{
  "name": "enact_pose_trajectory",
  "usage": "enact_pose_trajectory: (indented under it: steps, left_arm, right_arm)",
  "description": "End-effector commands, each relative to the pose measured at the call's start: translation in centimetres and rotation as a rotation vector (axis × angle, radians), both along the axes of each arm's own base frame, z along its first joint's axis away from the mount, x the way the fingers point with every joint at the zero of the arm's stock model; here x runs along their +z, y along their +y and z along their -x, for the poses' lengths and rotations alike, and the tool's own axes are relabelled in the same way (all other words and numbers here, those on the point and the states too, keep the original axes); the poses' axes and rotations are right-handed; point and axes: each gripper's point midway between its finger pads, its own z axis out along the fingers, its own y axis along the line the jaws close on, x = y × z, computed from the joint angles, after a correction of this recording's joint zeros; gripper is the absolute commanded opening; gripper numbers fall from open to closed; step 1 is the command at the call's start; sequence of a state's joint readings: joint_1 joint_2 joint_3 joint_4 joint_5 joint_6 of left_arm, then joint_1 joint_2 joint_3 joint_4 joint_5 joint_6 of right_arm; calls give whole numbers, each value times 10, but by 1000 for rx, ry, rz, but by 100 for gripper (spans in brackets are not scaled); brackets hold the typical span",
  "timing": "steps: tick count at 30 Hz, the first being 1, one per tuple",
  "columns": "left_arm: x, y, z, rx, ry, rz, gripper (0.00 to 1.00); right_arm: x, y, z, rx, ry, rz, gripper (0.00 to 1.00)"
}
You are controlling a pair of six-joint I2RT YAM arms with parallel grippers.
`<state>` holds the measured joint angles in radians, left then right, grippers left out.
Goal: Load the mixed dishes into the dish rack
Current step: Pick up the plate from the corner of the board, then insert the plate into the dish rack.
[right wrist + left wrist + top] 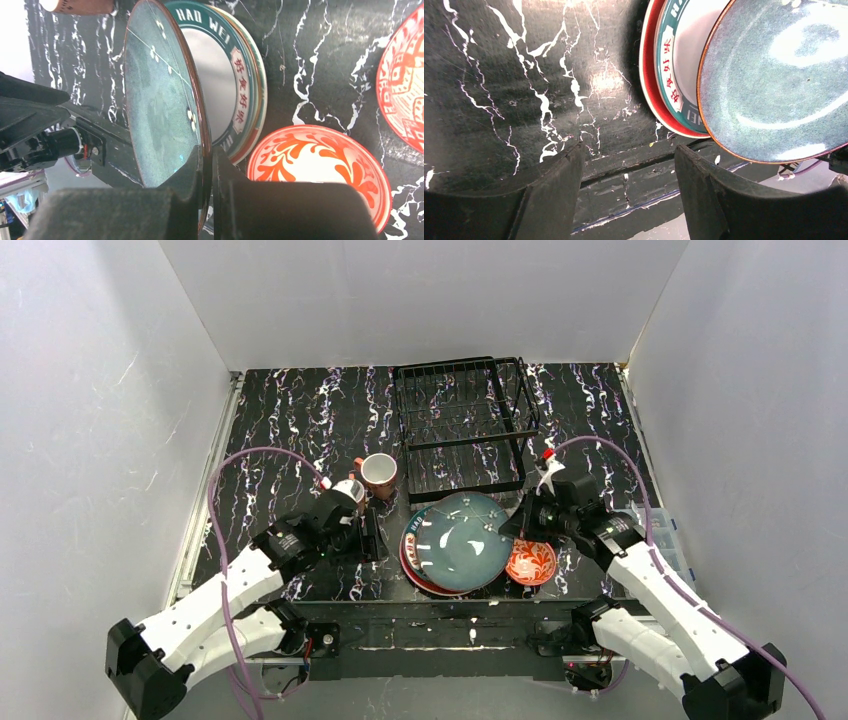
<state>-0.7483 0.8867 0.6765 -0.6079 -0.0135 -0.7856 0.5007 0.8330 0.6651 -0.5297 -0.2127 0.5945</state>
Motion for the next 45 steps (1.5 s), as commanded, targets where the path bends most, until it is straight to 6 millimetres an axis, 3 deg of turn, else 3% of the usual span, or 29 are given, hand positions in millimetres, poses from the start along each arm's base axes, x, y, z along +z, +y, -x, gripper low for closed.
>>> enact_pose_trajectory:
  steps: [1, 18, 29, 45]
  left_arm:
    - [16, 18, 0, -13, -56, -70, 64]
    - [77, 43, -10, -38, -225, -149, 64]
    - [89, 51, -11, -48, -266, -178, 63]
    - [82, 52, -10, -97, -264, -204, 60]
  right_arm:
    - [78, 20, -14, 49, -181, -144, 1]
    - [175, 18, -20, 69, -334, -159, 1]
    - [245, 16, -46, 5, -465, -159, 1]
    - [307, 11, -91, -131, -611, -143, 1]
